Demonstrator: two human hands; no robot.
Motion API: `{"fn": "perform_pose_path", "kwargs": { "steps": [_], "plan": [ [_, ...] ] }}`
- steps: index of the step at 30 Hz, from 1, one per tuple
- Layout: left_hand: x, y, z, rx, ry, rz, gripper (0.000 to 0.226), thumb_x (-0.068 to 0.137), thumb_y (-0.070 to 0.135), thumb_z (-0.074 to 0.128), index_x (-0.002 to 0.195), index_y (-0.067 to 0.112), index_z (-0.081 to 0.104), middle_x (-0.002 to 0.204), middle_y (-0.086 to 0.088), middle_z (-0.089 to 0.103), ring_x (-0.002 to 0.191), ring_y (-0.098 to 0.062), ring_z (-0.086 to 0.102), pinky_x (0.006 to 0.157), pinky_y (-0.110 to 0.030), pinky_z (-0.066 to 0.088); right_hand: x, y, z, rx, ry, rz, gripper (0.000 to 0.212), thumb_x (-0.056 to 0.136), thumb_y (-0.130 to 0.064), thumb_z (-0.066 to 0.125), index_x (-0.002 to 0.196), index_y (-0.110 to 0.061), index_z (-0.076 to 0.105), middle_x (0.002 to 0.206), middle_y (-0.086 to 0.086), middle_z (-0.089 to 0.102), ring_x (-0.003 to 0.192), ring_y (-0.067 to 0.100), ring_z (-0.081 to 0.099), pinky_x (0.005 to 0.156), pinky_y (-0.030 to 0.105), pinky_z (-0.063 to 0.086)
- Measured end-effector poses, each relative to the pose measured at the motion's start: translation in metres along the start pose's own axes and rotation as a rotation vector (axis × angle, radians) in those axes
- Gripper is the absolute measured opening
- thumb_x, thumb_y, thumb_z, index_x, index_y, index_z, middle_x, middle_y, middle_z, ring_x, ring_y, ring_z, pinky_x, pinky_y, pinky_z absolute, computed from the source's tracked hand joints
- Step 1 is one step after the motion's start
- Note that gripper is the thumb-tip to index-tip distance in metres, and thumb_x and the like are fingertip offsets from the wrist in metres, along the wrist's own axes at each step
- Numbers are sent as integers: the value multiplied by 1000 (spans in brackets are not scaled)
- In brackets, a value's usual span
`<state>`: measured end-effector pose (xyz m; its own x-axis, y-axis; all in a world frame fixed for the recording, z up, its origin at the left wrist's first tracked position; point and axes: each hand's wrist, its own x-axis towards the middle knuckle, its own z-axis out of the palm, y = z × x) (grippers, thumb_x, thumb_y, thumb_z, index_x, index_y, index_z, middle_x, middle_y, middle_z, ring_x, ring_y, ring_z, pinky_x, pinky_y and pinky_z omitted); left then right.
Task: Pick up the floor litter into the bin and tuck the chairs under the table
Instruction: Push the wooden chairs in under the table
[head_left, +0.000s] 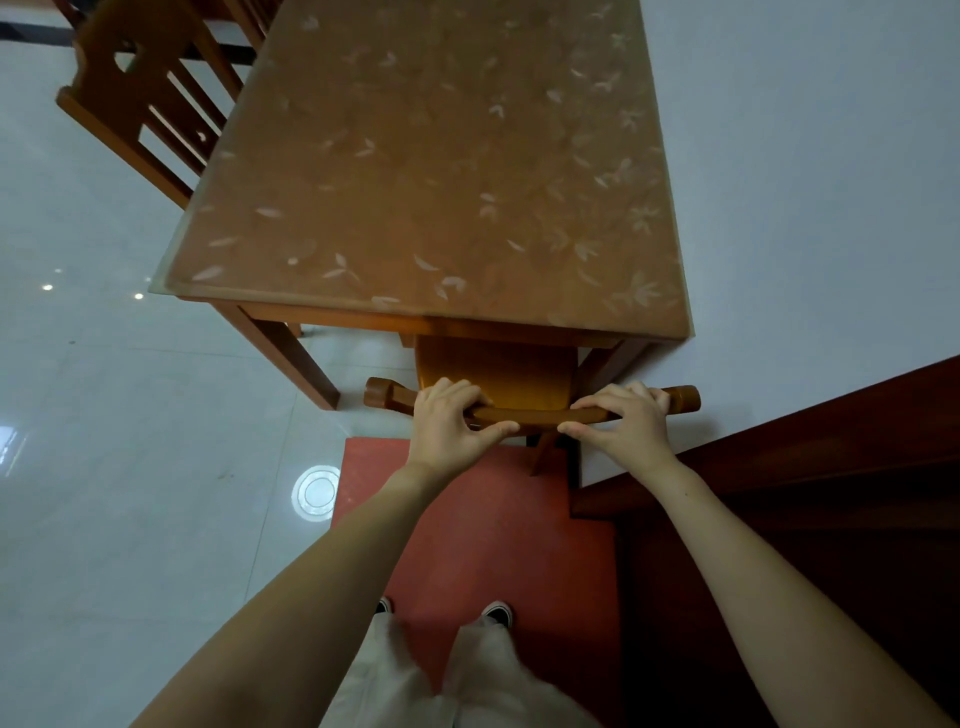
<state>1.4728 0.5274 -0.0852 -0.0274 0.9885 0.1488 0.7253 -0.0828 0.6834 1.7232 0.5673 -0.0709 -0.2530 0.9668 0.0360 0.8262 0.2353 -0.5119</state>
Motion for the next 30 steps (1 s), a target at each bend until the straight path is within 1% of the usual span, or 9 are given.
{"fn": "perform_pose_path", "kwargs": {
  "steps": [3, 7, 12, 18, 21, 23, 25, 27, 30],
  "plan": [
    [8, 1, 0, -8, -2, -9, 38, 69, 69, 65, 75, 34, 54, 70, 19, 49, 74, -6, 44, 71, -25, 23, 6, 3, -1, 12, 4, -6, 57, 67, -84, 50, 90, -39, 73, 88, -23, 61, 96, 5, 43, 83, 27, 14],
    [19, -2, -5, -16, -1, -10, 36, 67, 67, 70, 74, 37, 53, 67, 23, 47, 71, -6, 46, 71, -26, 24, 12, -1, 3, 5, 29, -13, 59, 67, -84, 50, 92, -37, 74, 88, -21, 61, 95, 5, 42, 85, 28, 15],
    [27, -6, -6, -3, 6, -12, 42, 66, 70, 65, 74, 28, 62, 68, 20, 52, 72, -4, 44, 75, -17, 24, 19, -2, 6, 19, 27, 4, 61, 67, -85, 48, 93, -36, 73, 90, -21, 62, 95, 5, 40, 87, 29, 16],
    [31, -9, -6, 7, -8, -12, 40, 67, 69, 66, 74, 30, 60, 69, 19, 54, 73, -2, 43, 74, -20, 24, 22, -2, 8, 18, 32, 14, 59, 67, -84, 50, 92, -36, 74, 89, -22, 60, 95, 5, 40, 89, 30, 17],
    [30, -6, -10, 17, -37, -22, 42, 67, 70, 65, 74, 29, 62, 70, 18, 54, 73, -3, 43, 74, -19, 24, 22, -4, 5, 17, -5, 32, 59, 69, -84, 53, 94, -35, 74, 92, -21, 62, 97, 6, 40, 90, 31, 17],
    [30, -5, -13, 23, -59, -34, 42, 67, 68, 67, 76, 27, 64, 71, 18, 55, 74, -5, 44, 74, -20, 25, 21, -5, 3, 15, -42, 47, 61, 69, -83, 51, 97, -35, 74, 95, -20, 63, 99, 5, 38, 91, 31, 18],
    [30, -2, -17, 43, -80, -37, 40, 68, 65, 70, 79, 26, 67, 72, 17, 56, 76, -7, 47, 74, -24, 31, 20, -8, 0, 8, -60, 68, 60, 69, -82, 50, 98, -35, 73, 97, -19, 64, 102, 5, 37, 95, 33, 19],
    [28, -2, -19, 55, -119, -34, 40, 72, 61, 69, 85, 23, 70, 76, 13, 61, 80, -10, 51, 74, -28, 40, 17, -12, -2, 20, -80, 92, 54, 73, -77, 56, 101, -33, 72, 98, -17, 65, 106, 7, 40, 102, 37, 21],
    [23, 1, -26, 60, -156, -18, 38, 83, 47, 67, 105, 17, 70, 95, 3, 68, 94, -15, 56, 83, -33, 47, 10, -20, -6, 63, -55, 80, 43, 82, -61, 64, 109, -29, 71, 105, -11, 67, 114, 15, 49, 110, 45, 26]
  ]
}}
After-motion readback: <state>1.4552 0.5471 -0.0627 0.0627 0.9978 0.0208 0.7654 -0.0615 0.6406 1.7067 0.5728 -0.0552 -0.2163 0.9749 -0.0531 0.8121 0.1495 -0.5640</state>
